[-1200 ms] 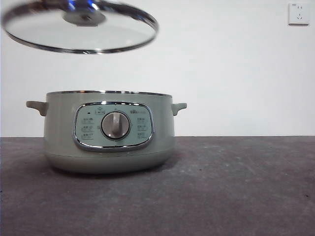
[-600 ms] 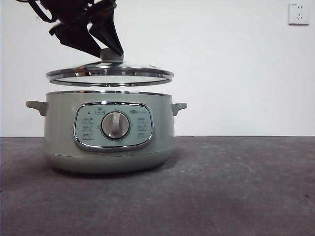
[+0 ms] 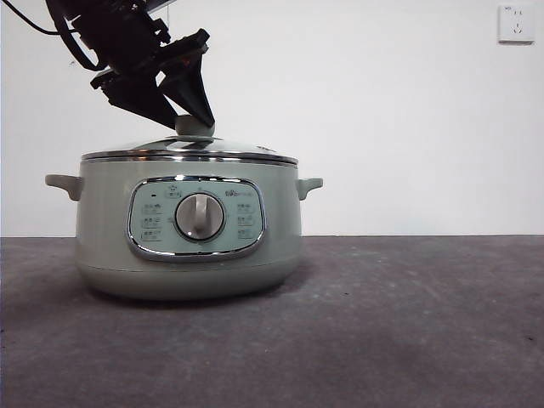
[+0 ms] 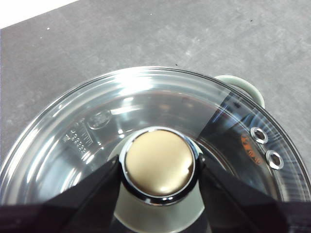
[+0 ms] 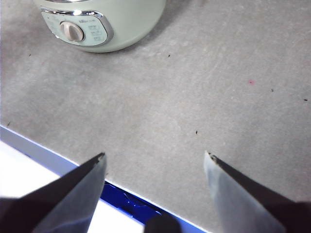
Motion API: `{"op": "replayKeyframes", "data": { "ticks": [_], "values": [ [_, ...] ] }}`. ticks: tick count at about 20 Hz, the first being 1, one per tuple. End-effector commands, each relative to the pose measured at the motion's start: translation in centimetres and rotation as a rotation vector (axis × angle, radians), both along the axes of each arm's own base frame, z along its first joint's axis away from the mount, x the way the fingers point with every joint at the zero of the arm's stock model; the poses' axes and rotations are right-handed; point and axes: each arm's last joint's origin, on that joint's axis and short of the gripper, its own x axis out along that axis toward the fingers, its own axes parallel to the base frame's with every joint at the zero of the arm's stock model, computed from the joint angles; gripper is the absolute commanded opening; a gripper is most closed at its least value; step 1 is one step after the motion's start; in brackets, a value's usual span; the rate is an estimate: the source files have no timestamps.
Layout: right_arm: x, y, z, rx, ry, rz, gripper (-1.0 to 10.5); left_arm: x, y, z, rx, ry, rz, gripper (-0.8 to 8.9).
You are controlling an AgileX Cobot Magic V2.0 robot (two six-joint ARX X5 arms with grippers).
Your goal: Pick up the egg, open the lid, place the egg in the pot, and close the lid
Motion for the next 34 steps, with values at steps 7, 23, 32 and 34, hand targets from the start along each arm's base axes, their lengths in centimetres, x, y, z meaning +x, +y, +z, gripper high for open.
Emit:
{"op": "replayKeyframes", "data": {
  "ticks": [7, 23, 32, 34],
  "values": [
    [0.1, 0.0, -0.2, 0.0, -0.001, -0.015, 3.4, 0.3, -0.2, -1.0, 0.022, 0.055, -0.012, 0.67],
    [0.1, 0.0, -0.2, 0.001, -0.002, -0.015, 3.4, -3.0, 1.2, 3.5, -0.033, -0.019, 0.007, 4.09],
    [0.1, 0.0, -0.2, -0.006, -0.007, -0.007, 3.4, -15.6, 6.2, 8.9, -0.032, 0.109, 0.032, 4.09],
    [0.1, 0.0, -0.2, -0.006, -0.006, -0.007, 3.4, -17.3, 6.9, 9.1, -0.026, 0.136, 0.037, 4.09]
  ]
}}
